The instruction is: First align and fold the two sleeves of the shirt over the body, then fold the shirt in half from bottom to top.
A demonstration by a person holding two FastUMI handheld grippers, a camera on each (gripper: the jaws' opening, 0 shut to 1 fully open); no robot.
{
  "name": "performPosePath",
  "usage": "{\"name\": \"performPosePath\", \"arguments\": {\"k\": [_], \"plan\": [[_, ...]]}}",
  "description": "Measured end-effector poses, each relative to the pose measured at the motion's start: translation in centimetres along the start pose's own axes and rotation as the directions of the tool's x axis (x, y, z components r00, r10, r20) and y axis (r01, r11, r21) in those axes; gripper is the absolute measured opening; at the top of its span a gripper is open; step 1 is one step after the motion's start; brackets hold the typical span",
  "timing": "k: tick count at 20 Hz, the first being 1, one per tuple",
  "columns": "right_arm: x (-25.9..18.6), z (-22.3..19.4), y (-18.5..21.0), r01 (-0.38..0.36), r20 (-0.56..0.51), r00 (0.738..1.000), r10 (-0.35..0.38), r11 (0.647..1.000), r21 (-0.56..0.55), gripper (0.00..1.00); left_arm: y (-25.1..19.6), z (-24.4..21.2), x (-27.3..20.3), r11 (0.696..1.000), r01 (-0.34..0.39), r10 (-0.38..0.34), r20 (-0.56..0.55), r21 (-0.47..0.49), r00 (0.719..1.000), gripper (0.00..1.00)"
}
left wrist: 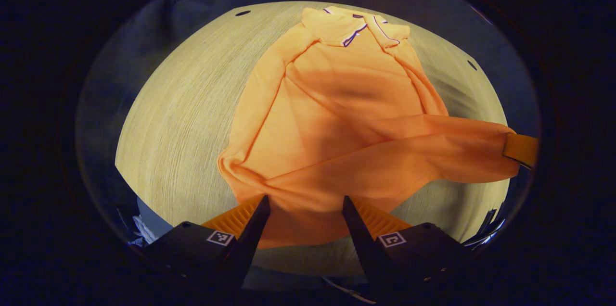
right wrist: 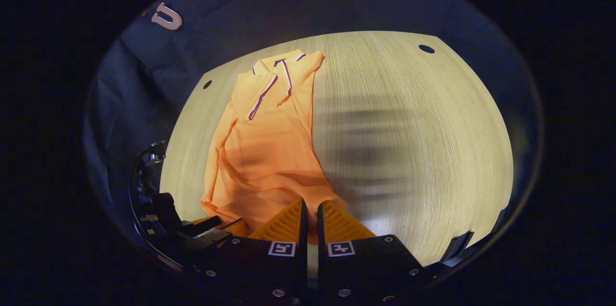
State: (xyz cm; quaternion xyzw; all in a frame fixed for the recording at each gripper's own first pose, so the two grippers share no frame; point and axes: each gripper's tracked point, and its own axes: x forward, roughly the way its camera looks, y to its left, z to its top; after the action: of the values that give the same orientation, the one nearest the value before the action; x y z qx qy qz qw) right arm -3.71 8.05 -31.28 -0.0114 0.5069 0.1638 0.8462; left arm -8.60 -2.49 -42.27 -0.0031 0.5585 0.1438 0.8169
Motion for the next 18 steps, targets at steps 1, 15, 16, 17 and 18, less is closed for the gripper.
{"name": "performPosePath", "arguments": {"k": [1,15,16,17,18], "plan": [[-0.1,-0.2,-0.1,0.001,0.006,1.000,-0.001,1.000,-0.002,0.10,0.5,0.2,0.3,1.000,0.004,-0.004,0.008,0.007,1.000,0.89],[-1.4,-1.2,2.0,-0.006,0.074,0.997,-0.004,0.992,0.126,0.10,4.4,7.4,-3.4,0.966,0.235,-0.242,0.058,0.103,0.969,0.01],[-1.3,-0.3,2.5,-0.010,0.086,0.996,-0.002,0.991,0.131,0.10,4.3,9.0,-4.0,0.961,0.250,-0.260,0.080,0.120,0.962,0.01],[-1.3,0.7,2.8,-0.010,0.098,0.995,-0.004,0.991,0.136,0.10,4.2,10.6,-4.5,0.957,0.259,-0.272,0.094,0.134,0.958,0.01],[-1.3,2.0,3.1,-0.011,0.112,0.994,-0.005,0.990,0.140,0.10,4.3,12.3,-4.9,0.951,0.273,-0.290,0.110,0.143,0.951,0.01]]}}
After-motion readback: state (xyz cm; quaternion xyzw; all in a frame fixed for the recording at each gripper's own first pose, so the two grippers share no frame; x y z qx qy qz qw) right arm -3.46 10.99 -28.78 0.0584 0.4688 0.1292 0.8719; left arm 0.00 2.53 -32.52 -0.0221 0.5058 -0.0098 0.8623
